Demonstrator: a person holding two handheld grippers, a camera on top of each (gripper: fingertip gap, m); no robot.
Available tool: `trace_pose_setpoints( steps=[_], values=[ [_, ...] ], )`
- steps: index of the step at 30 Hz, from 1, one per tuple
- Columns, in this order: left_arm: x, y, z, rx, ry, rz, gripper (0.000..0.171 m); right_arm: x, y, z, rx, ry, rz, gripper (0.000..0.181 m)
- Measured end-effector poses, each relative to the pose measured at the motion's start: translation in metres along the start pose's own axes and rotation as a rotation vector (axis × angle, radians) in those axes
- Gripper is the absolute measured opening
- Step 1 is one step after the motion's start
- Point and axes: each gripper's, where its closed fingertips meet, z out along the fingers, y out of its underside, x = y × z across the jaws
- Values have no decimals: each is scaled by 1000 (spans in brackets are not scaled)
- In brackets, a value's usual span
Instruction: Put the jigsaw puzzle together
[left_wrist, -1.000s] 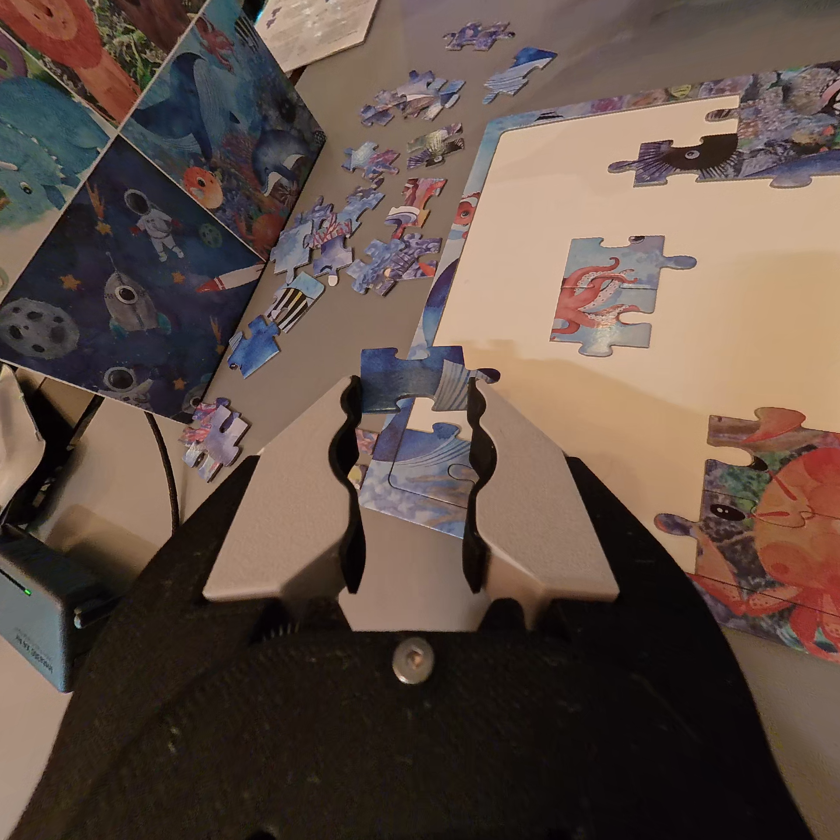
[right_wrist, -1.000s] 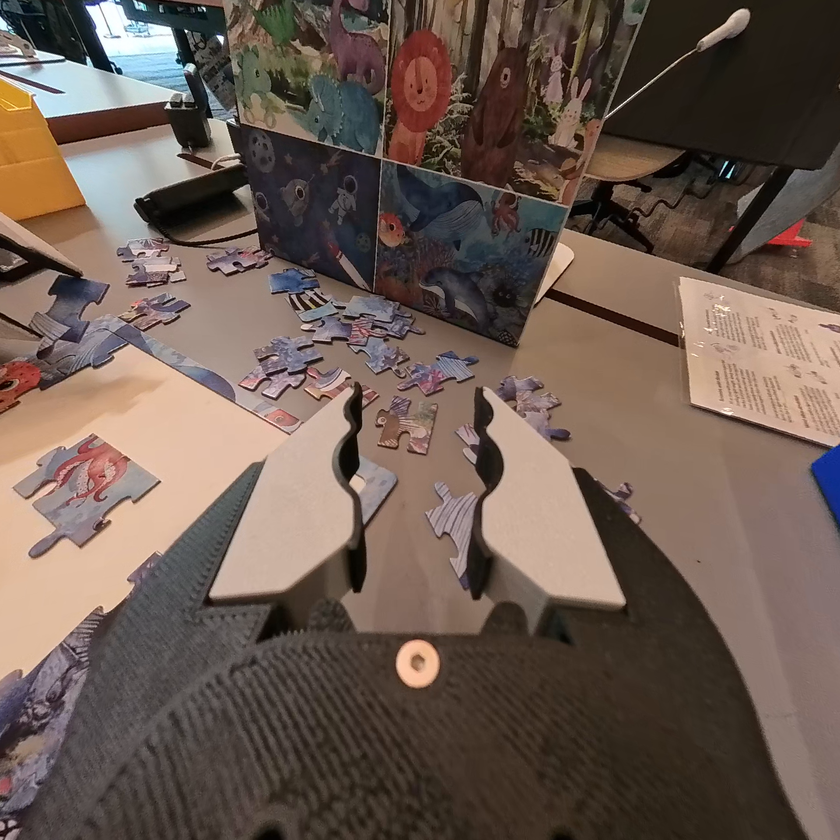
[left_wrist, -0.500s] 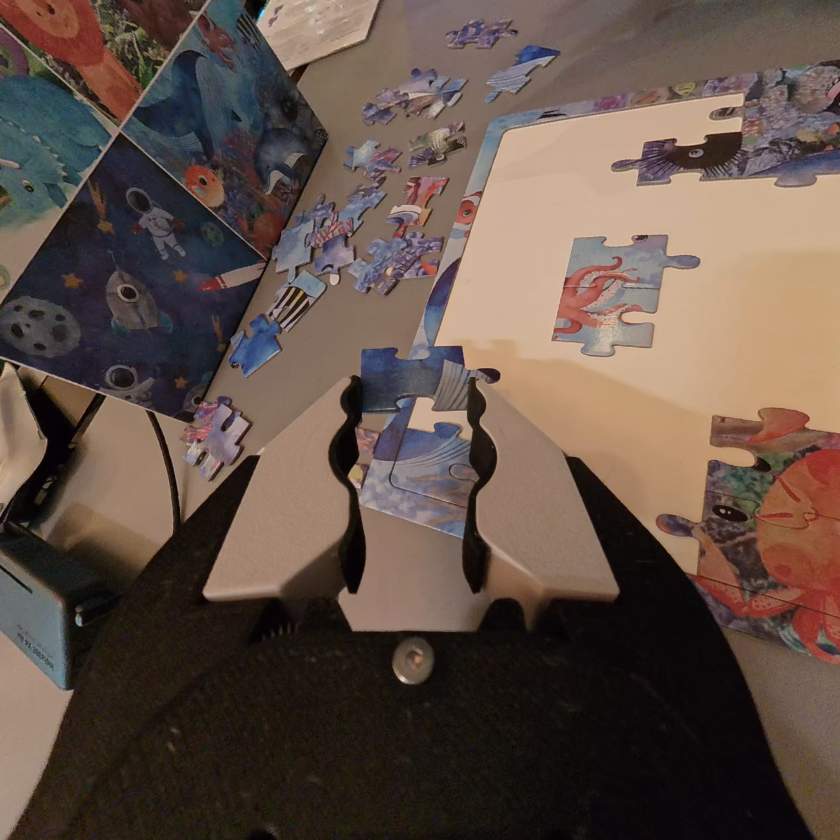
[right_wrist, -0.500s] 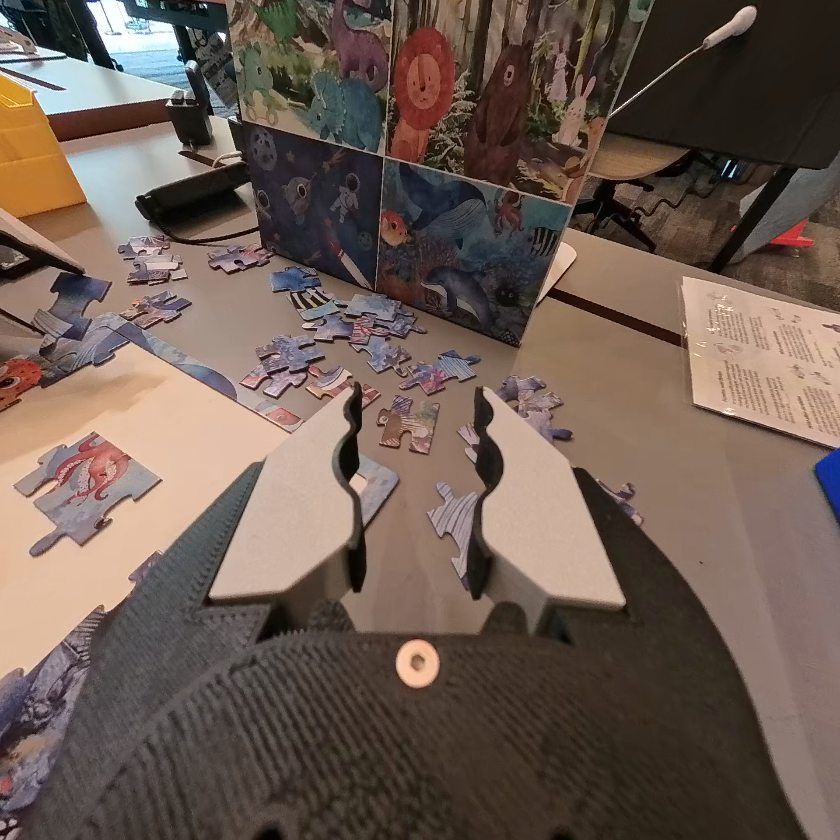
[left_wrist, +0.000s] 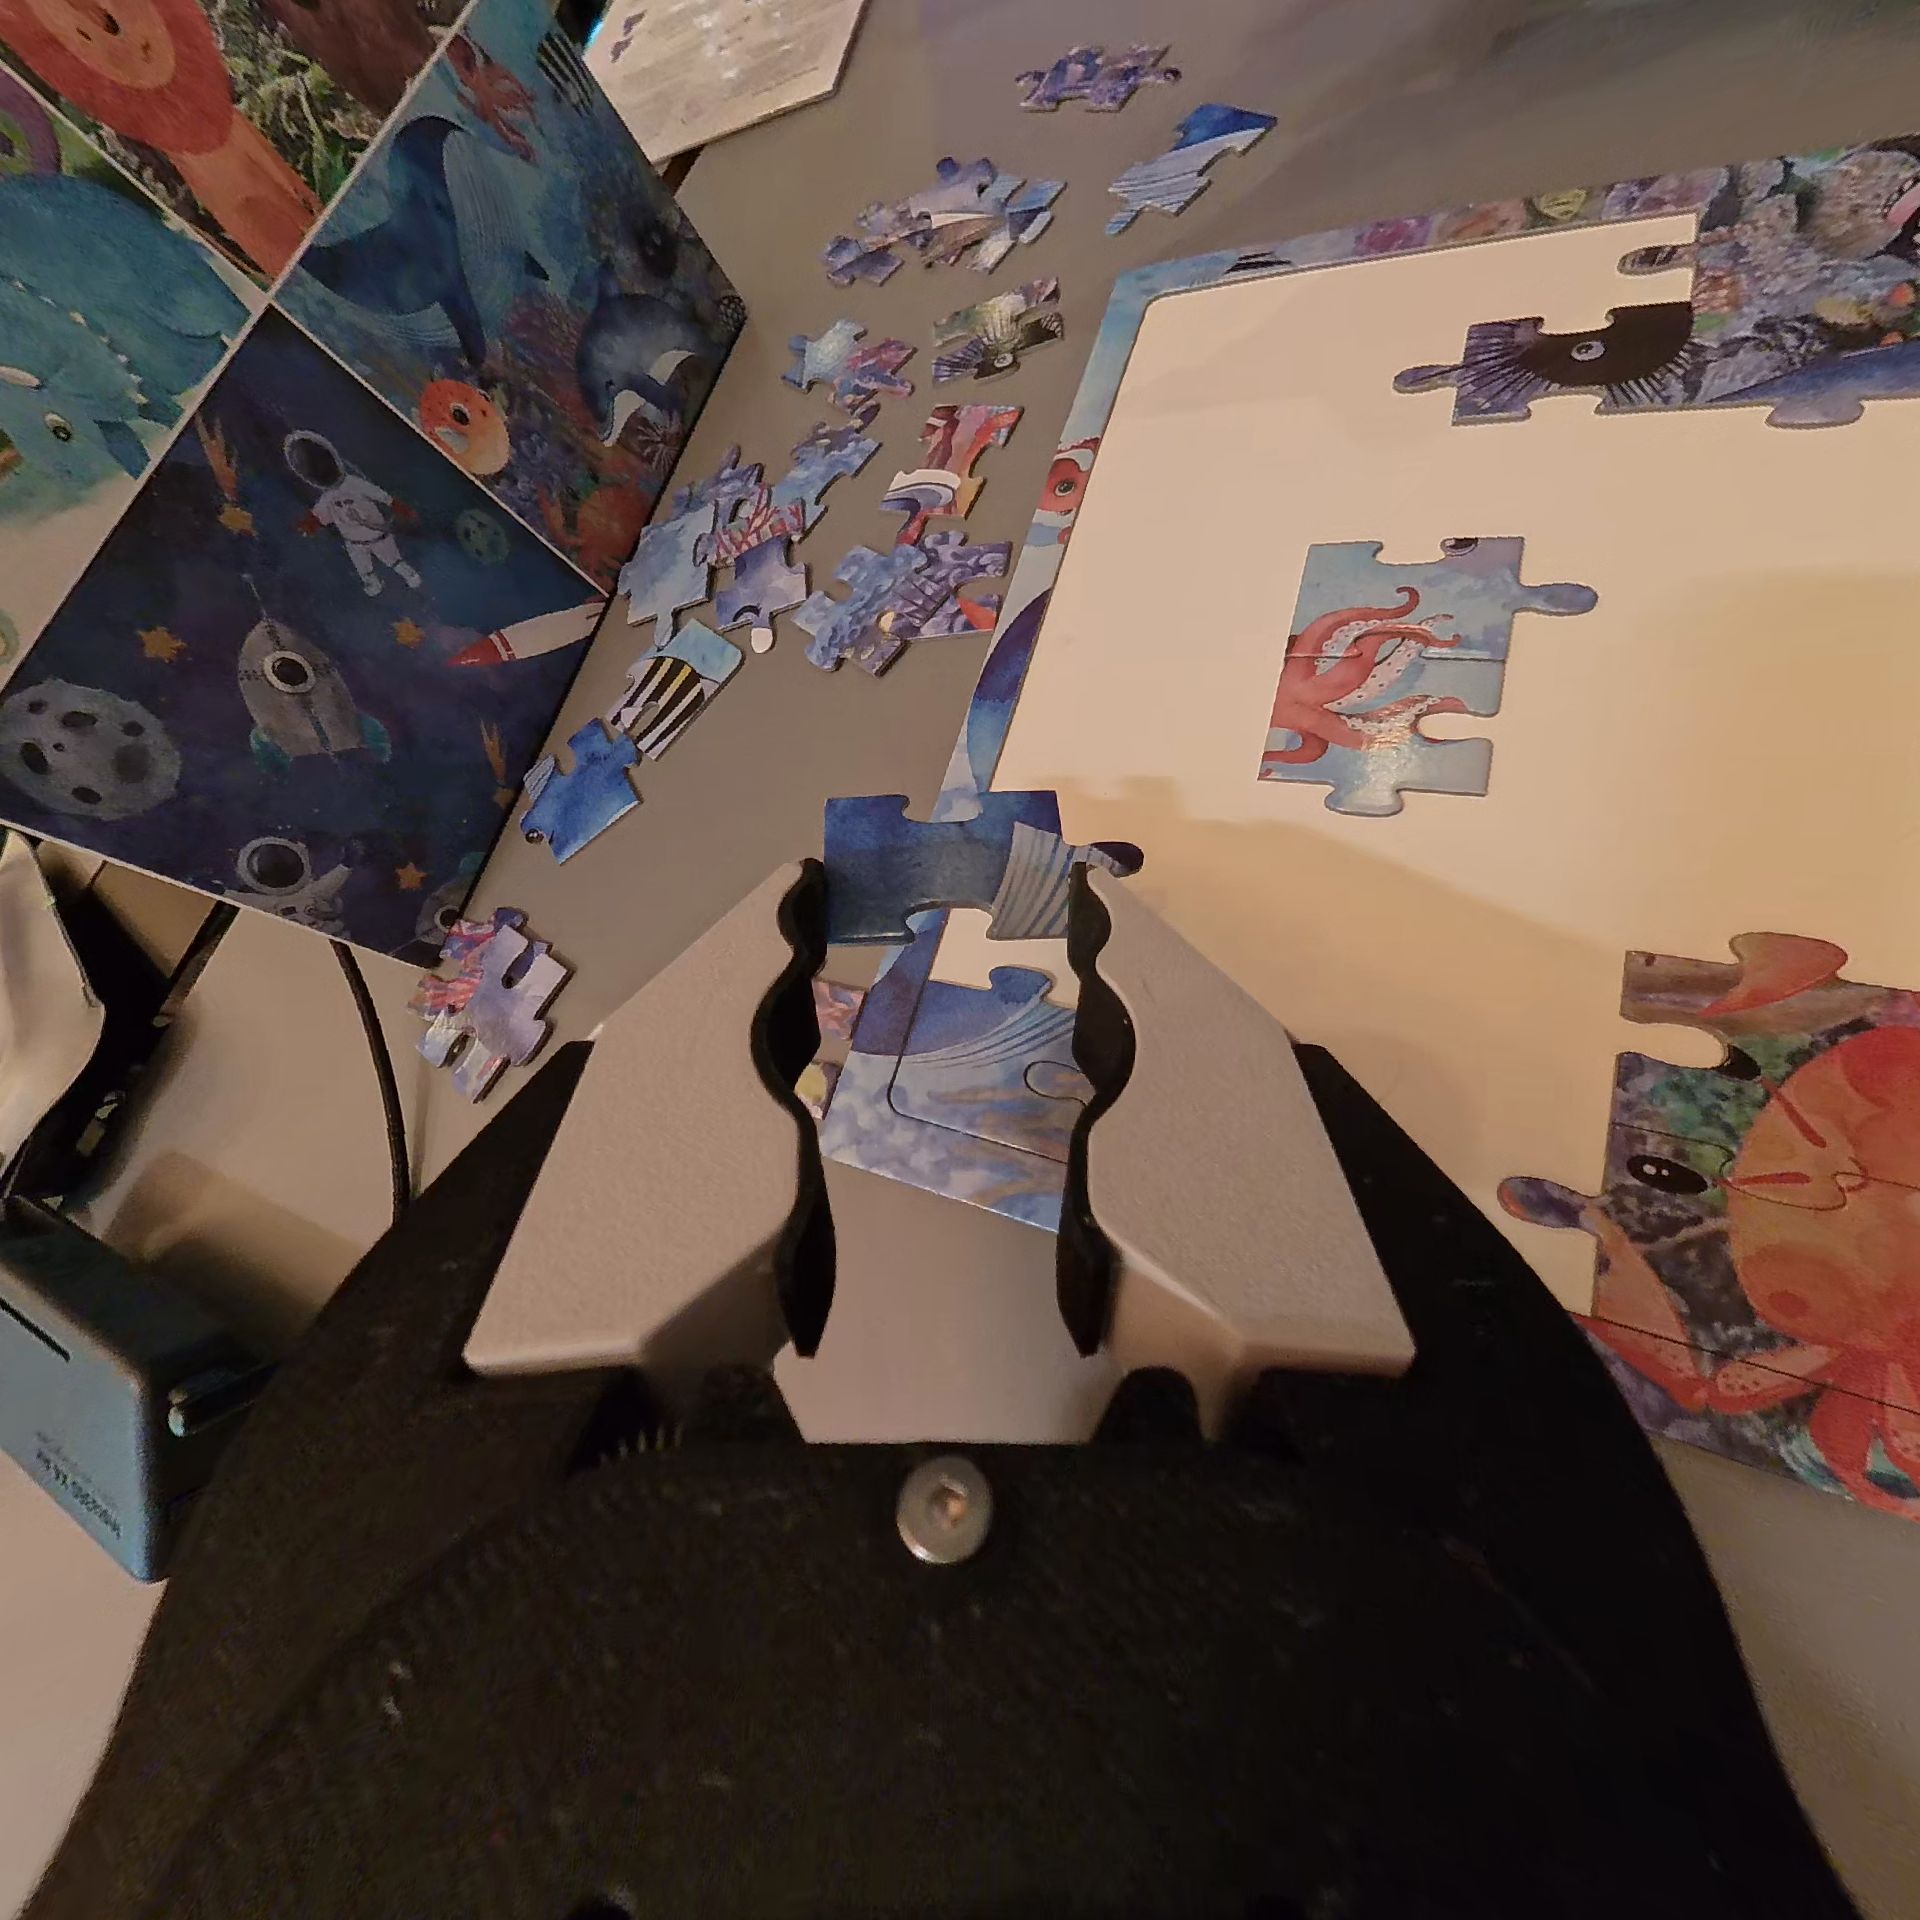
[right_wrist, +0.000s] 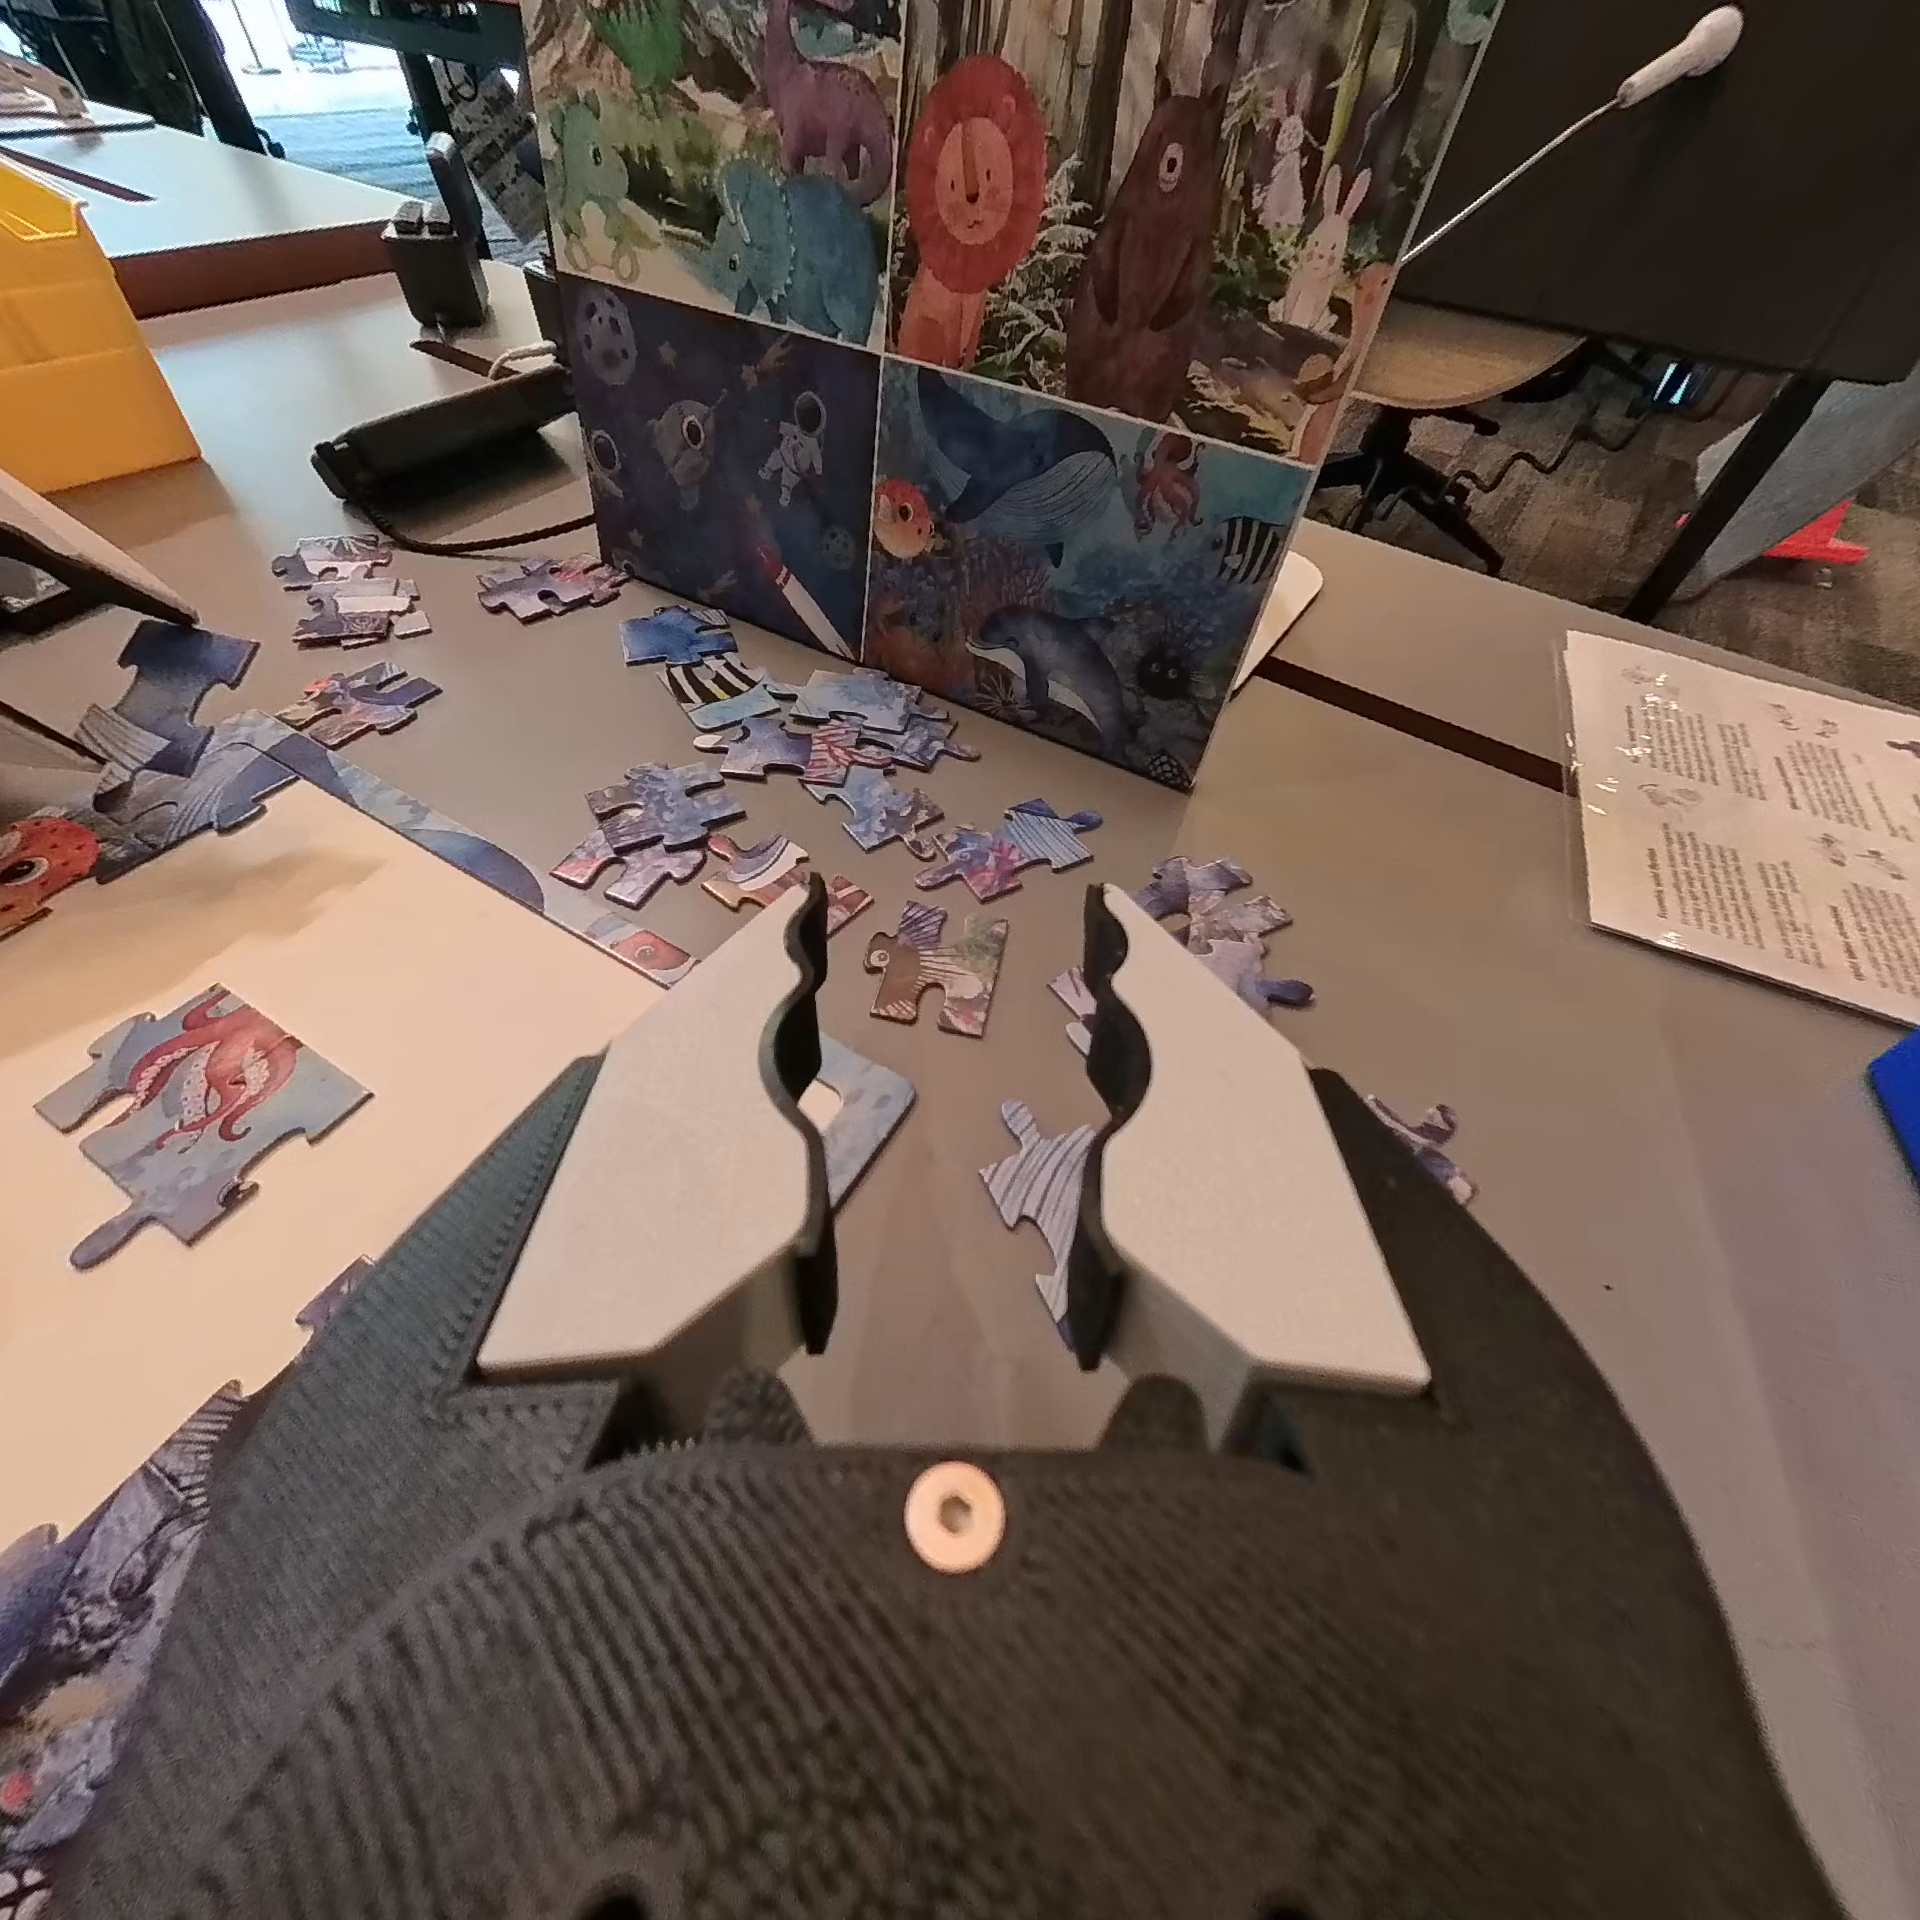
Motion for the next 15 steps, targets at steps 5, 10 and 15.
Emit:
trace_pose_setpoints(
  steps=[5, 10, 15],
  values=[
    [0, 0, 0, -1, 1, 1, 45, 0, 0, 0, -1, -1, 0, 49],
    [-2, 0, -1, 2, -2, -6, 45, 0, 0, 0, -2, -1, -1, 49],
    [-26, -3, -16, 49, -76, -81, 45, -1, 0, 0, 0, -3, 0, 49]
  ],
)
